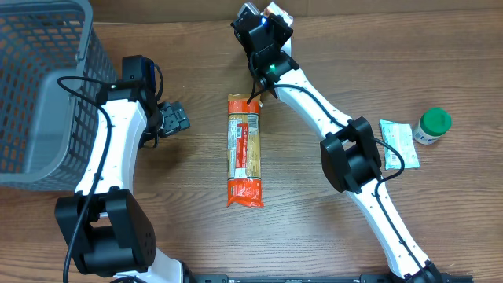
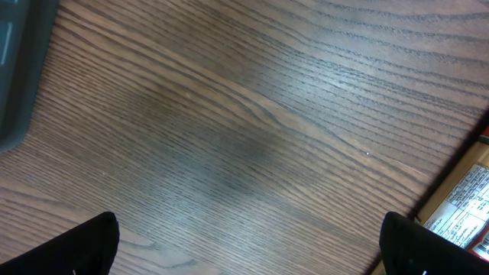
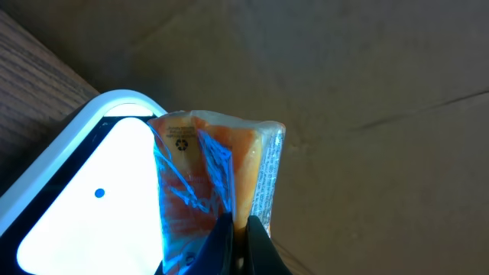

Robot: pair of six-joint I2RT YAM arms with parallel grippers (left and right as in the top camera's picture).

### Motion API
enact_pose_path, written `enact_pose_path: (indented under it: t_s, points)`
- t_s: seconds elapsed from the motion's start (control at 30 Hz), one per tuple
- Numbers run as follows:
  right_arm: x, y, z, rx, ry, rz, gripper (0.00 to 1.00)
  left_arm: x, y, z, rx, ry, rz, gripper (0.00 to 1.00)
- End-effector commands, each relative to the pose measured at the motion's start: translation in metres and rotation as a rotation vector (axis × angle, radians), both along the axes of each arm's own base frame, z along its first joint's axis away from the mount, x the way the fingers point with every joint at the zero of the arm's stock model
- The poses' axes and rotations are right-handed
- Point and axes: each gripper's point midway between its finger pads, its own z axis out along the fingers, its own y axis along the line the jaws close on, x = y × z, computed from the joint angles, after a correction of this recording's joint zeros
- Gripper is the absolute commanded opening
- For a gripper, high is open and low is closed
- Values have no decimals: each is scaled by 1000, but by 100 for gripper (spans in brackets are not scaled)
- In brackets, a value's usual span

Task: Scan the item barcode
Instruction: 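Hold the small orange pack in front of the scanner window, then carry the small orange pack right and set it on the teal pack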

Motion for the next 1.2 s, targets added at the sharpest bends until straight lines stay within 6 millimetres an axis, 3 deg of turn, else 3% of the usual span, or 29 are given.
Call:
enact_pose_path:
  t_s: [0.0,0.17,0.33,0.53,0.67,0.8,1.0,1.17]
  points:
    - [-4,8,23,28,-37,7,4,2,1,3,12,-9,-12,100]
    - [-13,3,91,177,-135,-25,3,2,1,3,12,-9,-12,100]
    - [-42,-17,159,356,-165,-85,4,2,1,3,12,-9,-12,100]
    - [-103,-62,195,417,-32,-190,4,2,1,3,12,-9,-12,100]
    - [-146,-91,193,514,127,-252,4,2,1,3,12,-9,-12,100]
    - [-184,-127,174,667,329,-369,4,2,1,3,12,-9,-12,100]
    - [-218,-195,145,805,508,-638,4,2,1,3,12,-9,-12,100]
    - [-233,-200,139,954,692,-561,4,2,1,3,12,-9,-12,100]
